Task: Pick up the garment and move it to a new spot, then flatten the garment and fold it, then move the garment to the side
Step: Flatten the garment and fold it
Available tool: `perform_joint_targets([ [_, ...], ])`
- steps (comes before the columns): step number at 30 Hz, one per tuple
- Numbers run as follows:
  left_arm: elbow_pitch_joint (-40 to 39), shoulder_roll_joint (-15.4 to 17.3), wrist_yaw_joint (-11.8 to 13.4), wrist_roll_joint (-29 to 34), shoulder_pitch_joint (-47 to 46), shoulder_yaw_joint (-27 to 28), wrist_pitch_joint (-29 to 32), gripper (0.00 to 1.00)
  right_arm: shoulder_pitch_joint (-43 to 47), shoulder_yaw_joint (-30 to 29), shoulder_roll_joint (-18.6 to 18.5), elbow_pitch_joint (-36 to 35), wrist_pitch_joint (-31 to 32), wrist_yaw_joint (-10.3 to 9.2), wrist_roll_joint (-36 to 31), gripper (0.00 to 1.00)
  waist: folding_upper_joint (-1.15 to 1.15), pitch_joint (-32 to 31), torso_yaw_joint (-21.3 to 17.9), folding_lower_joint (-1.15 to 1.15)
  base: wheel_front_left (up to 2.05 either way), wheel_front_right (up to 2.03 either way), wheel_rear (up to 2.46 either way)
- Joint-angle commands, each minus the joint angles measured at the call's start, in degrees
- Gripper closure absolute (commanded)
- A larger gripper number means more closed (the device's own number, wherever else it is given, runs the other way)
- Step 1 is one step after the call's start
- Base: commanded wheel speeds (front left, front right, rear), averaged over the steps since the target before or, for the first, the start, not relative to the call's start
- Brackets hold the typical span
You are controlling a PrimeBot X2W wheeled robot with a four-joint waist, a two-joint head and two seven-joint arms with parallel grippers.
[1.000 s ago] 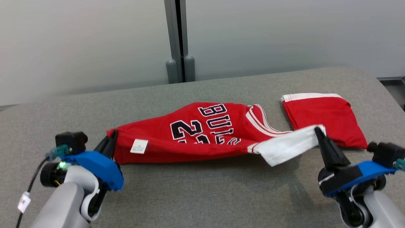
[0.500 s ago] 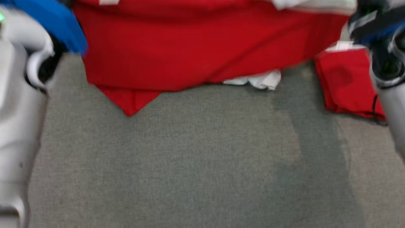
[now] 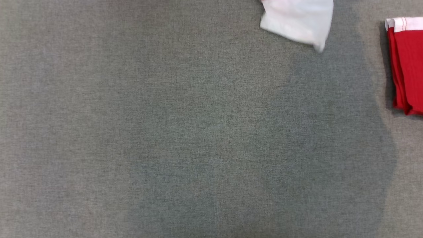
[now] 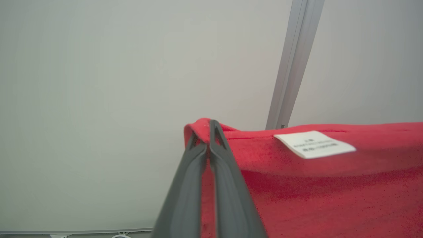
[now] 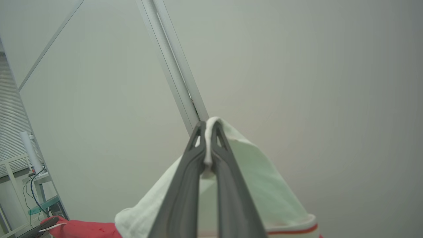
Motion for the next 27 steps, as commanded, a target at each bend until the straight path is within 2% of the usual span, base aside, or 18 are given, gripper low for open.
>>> perform_joint_targets([
  [1,1.7,-0.5,-0.4,-0.2,-3.0,-0.2,-1.1,1.00,-3.3,1.1,-1.1,0.1,-0.7,0.03,0.8,1.00,-0.03,-0.7,0.0,-0.02,0.00,0.00,0.00],
  [8,6.5,-1.5,-1.1,-1.6,-5.4,-2.1,-2.6,1.00,-6.3,5.9,-2.4,0.5,-0.7,0.03,2.4,1.00,-0.03,-3.0,0.0,-0.02,0.00,0.00,0.00],
  [14,5.9,-1.2,-1.0,-5.4,2.6,-9.1,-2.0,1.00,1.4,14.2,-5.2,-2.8,1.2,0.03,4.4,1.00,-0.03,-6.8,-0.6,-0.02,0.00,0.00,0.00],
  [19,1.0,3.7,-1.0,-10.7,14.4,-18.3,1.1,1.00,13.9,22.3,-9.0,-8.8,4.0,0.03,6.6,1.00,-0.03,-12.0,-1.8,-0.02,0.00,0.00,0.00],
  [24,-5.5,8.8,-1.0,-19.4,26.7,-23.8,5.3,1.00,27.3,28.6,-14.1,-13.3,11.0,0.03,10.1,1.00,-0.03,-18.7,-2.6,-0.02,0.00,0.00,0.00],
  [27,-10.3,11.8,-1.0,-25.2,35.2,-27.5,11.6,1.00,34.9,32.0,-17.4,-16.7,16.2,0.03,11.7,1.00,-0.03,-23.0,-2.6,-0.02,0.00,0.00,0.00],
])
